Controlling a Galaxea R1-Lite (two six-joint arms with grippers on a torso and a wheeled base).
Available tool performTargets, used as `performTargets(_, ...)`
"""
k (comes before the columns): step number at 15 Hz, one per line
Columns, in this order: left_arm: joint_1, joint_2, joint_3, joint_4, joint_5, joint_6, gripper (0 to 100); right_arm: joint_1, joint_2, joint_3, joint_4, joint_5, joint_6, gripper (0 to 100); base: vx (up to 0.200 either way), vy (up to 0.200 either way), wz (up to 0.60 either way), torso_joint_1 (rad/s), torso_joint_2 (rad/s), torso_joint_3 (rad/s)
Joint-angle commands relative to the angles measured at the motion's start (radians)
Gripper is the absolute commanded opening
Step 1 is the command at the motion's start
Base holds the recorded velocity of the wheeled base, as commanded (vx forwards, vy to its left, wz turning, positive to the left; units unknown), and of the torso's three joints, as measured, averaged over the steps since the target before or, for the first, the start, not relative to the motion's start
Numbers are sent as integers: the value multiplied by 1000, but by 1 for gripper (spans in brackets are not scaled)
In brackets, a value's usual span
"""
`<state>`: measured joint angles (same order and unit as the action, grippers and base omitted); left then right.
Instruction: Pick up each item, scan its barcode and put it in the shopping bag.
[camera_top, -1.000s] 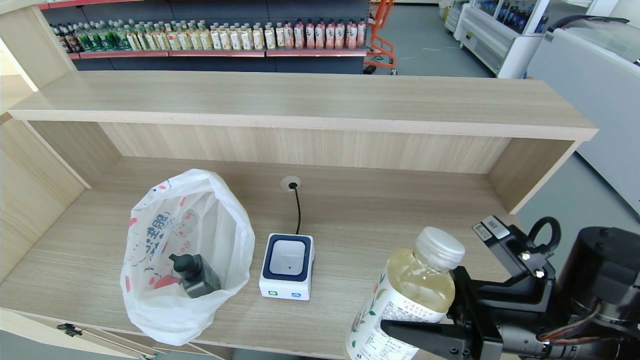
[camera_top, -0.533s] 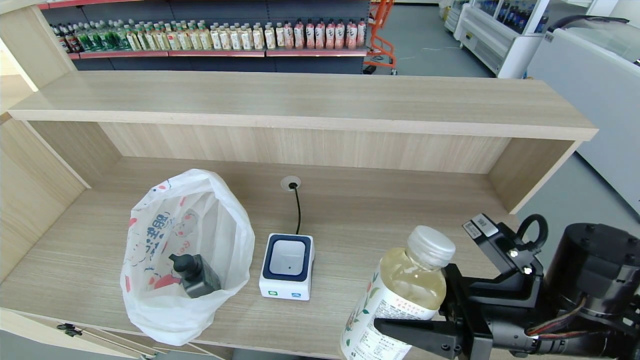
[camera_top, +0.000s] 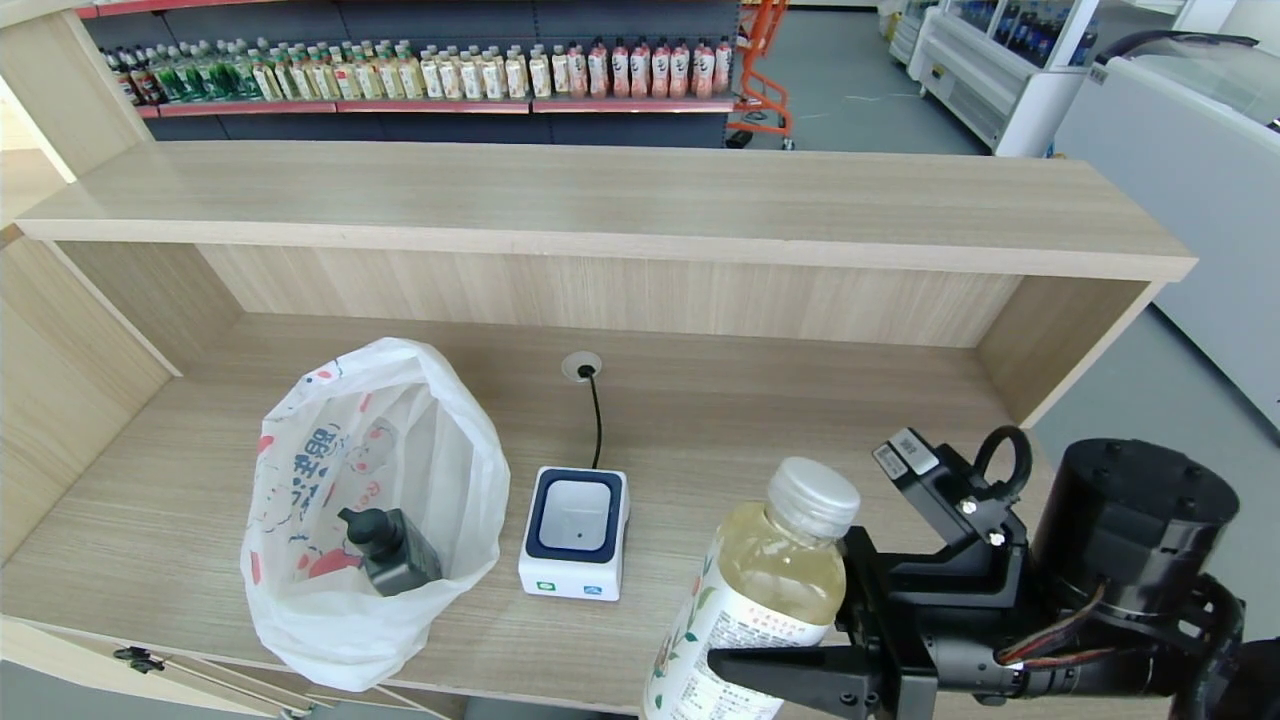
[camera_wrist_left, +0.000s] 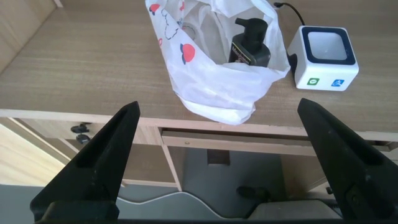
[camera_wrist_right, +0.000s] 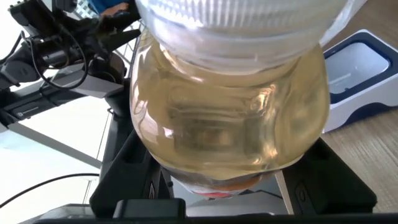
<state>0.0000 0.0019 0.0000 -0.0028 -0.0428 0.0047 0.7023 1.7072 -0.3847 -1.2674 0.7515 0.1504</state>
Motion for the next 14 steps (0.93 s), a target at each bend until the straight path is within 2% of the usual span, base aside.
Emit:
performTargets(1, 0, 0, 0, 0, 0, 0, 100, 16, 52, -48, -1, -1, 0, 0, 0, 0, 0, 0, 0, 0)
performTargets(14, 0, 0, 0, 0, 0, 0, 100, 37, 137, -103, -1, -1, 1, 0, 0, 0, 0, 0, 0, 0)
